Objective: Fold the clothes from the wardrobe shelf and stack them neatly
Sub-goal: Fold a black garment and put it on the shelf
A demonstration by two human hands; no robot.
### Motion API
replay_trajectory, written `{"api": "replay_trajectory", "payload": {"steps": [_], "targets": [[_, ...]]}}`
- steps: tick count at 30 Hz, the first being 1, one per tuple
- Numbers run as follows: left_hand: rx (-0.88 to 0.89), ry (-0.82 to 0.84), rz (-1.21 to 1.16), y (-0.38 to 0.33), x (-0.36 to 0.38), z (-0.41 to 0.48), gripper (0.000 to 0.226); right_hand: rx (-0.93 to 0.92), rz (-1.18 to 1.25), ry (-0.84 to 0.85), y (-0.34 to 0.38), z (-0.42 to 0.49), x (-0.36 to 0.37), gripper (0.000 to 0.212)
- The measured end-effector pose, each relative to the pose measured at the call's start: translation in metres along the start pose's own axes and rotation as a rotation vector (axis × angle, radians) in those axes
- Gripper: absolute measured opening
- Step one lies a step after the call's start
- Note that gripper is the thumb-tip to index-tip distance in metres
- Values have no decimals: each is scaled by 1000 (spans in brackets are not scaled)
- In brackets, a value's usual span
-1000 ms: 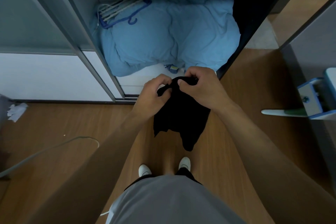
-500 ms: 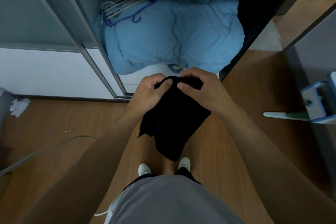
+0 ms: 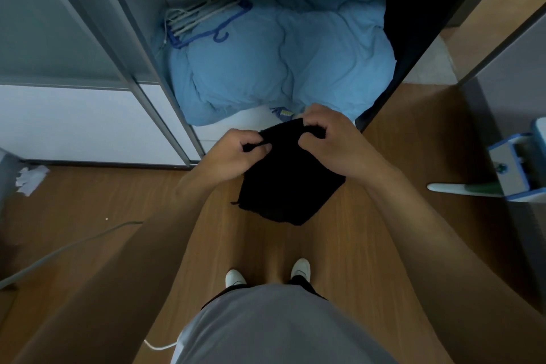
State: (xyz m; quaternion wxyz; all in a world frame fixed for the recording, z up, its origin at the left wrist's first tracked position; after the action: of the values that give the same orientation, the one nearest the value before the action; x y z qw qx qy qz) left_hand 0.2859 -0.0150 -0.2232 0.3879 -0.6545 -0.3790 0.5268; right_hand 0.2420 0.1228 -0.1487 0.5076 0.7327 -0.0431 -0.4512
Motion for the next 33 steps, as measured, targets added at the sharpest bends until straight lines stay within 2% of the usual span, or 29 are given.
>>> {"api": "replay_trajectory", "payload": {"steps": [3,6,9,12,17,20,24,27,30,33], "targets": [[24,-93,-64,-10,-14,1,24,110,-43,101,-22,-2,1,28],[40,-111,-81,-17,-16,4,28,187,21,41,-37,-1,-11,31],[32,-118,-104,-16,-14,5,31,172,124,-37,-33,2,-18,32],[7,-128,-161,-10,-13,6,35,157,89,-68,-27,7,-16,26],[0,-162,-201,-11,-17,5,37,181,-52,69,-31,12,2,18],[17,-176,-197,-12,-21,4,35,166,-52,29,-31,11,3,31],[55,-191,-40,-14,-24,0,31,150,-159,-160,-26,10,-12,35],[118,-233,82,-15,-30,-6,21,65,-226,-276,-11,8,-19,32],[146,-239,228,-9,-35,-12,18,-61,-200,-289,5,4,-18,35],[100,-154,239,8,-30,-11,11,-142,-158,-255,16,3,-13,33]]}}
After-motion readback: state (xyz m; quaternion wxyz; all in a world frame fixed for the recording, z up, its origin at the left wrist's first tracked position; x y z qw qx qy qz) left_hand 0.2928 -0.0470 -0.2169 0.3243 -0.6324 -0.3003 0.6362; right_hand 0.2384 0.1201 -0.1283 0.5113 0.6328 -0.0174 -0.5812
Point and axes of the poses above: each hand's wrist, its own z-axis towards the middle knuckle, its own x-axis out of the palm, y = z × x, the point moved 10 cm from there along z, towards the middle knuckle, and after that the axes turned 8 degrees about y, right-handed, at the moved point
